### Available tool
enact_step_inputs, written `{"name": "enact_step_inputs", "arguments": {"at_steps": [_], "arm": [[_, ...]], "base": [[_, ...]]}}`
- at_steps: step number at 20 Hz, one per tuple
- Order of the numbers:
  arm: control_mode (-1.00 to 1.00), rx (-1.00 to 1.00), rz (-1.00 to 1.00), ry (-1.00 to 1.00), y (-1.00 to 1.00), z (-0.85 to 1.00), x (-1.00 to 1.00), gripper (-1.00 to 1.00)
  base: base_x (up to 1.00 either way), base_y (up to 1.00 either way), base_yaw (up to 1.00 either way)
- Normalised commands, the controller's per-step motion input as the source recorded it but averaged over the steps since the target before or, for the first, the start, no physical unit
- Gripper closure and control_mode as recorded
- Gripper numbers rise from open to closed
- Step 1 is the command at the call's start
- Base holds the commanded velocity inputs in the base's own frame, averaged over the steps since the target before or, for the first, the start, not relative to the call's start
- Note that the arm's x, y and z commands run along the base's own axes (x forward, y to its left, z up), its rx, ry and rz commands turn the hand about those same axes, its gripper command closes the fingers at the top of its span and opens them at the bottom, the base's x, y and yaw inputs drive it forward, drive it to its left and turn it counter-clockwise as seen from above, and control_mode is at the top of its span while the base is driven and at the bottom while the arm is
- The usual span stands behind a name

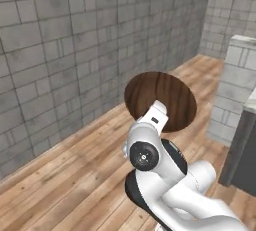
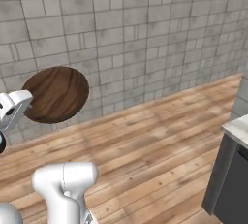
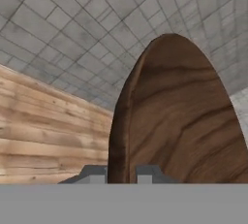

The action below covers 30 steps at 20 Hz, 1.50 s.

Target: Move the bowls from the cabinet to the plates on the dining table.

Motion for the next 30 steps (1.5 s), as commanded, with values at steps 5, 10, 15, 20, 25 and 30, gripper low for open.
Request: {"name": "enact_step_inputs", "arguments": {"at_steps": [5,10,15,20,25,30], "arm": [[1.0,0.0,0.0,0.0,0.0,0.0,0.0,1.0],[1.0,0.0,0.0,0.0,0.0,0.0,0.0,1.0],[1.0,0.0,0.0,0.0,0.0,0.0,0.0,1.0],[1.0,0.0,0.0,0.0,0.0,0.0,0.0,1.0],[1.0,0.0,0.0,0.0,0.0,0.0,0.0,1.0],[1.0,0.0,0.0,0.0,0.0,0.0,0.0,1.0]], "base": [[1.0,-0.17,-0.34],[1.0,0.0,-0.28],[1.0,0.0,-0.27],[1.0,0.0,-0.29],[1.0,0.0,-0.31],[1.0,0.05,-0.32]]}}
